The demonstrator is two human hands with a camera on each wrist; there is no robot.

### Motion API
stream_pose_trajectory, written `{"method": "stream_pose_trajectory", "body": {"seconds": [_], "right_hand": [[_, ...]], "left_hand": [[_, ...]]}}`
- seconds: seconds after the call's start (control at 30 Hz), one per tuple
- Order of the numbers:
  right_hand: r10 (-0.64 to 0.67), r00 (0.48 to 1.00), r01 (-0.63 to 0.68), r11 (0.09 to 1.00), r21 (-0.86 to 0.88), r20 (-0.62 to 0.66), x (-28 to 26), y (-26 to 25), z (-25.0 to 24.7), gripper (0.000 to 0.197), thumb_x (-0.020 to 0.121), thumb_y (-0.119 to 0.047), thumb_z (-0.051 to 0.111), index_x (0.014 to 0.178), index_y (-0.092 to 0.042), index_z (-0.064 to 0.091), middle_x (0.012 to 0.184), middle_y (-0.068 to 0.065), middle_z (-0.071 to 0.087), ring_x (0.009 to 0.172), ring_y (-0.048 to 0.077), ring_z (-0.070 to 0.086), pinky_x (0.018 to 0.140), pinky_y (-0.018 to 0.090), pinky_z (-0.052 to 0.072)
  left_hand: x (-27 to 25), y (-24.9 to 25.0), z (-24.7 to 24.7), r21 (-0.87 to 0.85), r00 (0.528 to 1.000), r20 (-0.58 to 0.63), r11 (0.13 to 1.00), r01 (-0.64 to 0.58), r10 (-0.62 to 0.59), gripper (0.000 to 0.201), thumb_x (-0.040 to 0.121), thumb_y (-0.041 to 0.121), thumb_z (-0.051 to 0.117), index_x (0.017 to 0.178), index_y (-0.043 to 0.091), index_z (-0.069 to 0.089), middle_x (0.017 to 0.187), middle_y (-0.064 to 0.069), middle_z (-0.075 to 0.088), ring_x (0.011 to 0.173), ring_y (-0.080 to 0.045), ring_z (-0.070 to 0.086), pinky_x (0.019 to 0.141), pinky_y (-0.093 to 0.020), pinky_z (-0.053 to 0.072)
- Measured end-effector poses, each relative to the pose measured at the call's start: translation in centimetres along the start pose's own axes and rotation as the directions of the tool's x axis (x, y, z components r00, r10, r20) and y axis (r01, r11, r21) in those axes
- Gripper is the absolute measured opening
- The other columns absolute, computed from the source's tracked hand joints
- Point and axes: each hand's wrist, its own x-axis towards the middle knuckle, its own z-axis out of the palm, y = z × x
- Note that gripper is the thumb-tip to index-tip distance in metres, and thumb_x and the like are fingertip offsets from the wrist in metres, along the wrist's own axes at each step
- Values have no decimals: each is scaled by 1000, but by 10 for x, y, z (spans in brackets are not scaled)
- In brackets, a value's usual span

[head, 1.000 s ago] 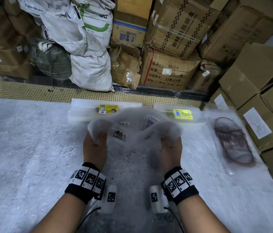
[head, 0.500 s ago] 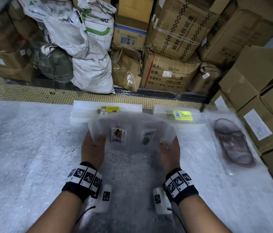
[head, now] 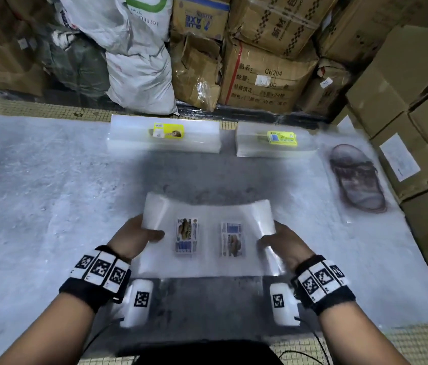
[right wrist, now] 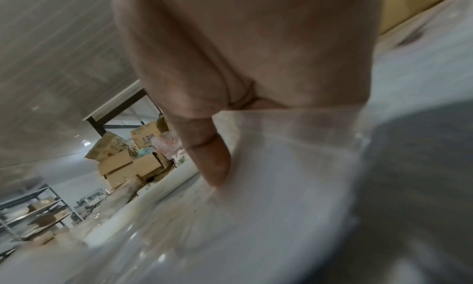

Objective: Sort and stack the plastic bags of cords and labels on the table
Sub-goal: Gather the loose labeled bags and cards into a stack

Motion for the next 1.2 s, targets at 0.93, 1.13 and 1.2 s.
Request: {"method": "stream_pose_trajectory", "body": {"seconds": [0.93, 1.13, 1.2], "right_hand": [[-45, 994, 40, 998, -53, -97, -60, 114, -78, 42, 84, 4, 58, 125, -7, 54, 118, 14, 63, 105, 30, 61, 90, 39, 52], [-72, 993, 62, 993, -102, -98, -56, 114, -80, 40, 84, 3, 59, 122, -6, 53, 116, 14, 62, 103, 30, 61, 82, 34, 50], [-78, 991, 65, 991, -120, -108, -55, 114, -83, 37, 85, 4, 59, 120, -7, 53, 115, 12, 61, 103, 29, 59, 80, 32, 47]], "left_hand": [[-92, -30, 138, -81, 969, -243, 997, 20, -39, 38, 79, -2, 74, 114, 7, 61, 109, -14, 67, 91, -29, 64, 82, -38, 51], [-97, -36, 143, -7, 954, -298, 1000, 9, -11, 45, 80, 7, 76, 120, 8, 57, 108, -11, 64, 94, -30, 61, 83, -39, 49], [-99, -39, 147, -5, 952, -307, 1000, 1, -3, 47, 81, 9, 76, 123, 8, 55, 109, -9, 63, 96, -31, 61, 85, -40, 49]]}}
